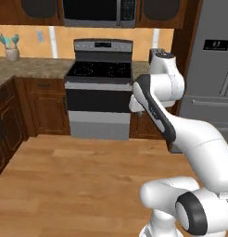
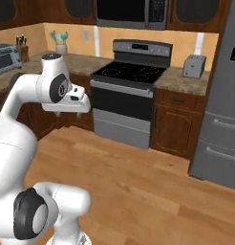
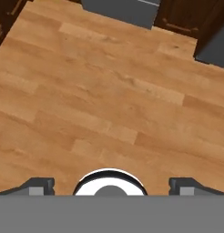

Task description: Navigate to the stove.

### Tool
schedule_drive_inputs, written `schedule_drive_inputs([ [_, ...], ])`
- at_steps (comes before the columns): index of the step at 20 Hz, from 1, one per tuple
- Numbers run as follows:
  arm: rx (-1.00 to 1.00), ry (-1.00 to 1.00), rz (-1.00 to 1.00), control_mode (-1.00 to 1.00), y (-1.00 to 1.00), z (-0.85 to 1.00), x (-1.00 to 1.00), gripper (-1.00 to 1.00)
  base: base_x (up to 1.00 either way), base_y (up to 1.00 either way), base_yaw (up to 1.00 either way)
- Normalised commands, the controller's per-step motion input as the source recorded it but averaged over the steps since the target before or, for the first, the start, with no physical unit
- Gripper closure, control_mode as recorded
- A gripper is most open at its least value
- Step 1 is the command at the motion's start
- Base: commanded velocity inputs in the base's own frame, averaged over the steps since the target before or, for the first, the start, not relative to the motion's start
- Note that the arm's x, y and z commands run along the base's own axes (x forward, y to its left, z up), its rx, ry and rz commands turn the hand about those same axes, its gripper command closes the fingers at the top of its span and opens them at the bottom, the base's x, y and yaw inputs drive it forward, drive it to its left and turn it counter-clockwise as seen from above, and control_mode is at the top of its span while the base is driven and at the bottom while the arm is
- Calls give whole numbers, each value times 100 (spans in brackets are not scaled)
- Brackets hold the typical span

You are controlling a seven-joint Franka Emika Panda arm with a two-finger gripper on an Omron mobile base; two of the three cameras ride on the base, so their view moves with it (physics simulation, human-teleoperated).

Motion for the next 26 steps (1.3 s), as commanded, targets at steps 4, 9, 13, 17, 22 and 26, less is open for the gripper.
schedule_drive_inputs([
  [4, 0, 0, 0, 100, 0, 0, 0, -100, 100, 45, -50],
  [9, 0, 0, 0, 100, 0, 0, 0, -100, 100, 90, -48],
  [13, 0, 0, 0, 100, 0, 0, 0, -100, 100, 99, -44],
  [17, 0, 0, 0, 100, 0, 0, 0, -100, 85, 80, -34],
  [22, 0, 0, 0, 100, 0, 0, 0, -100, 0, 7, 0],
  [26, 0, 0, 0, 100, 0, 0, 0, -100, 28, 48, 4],
])
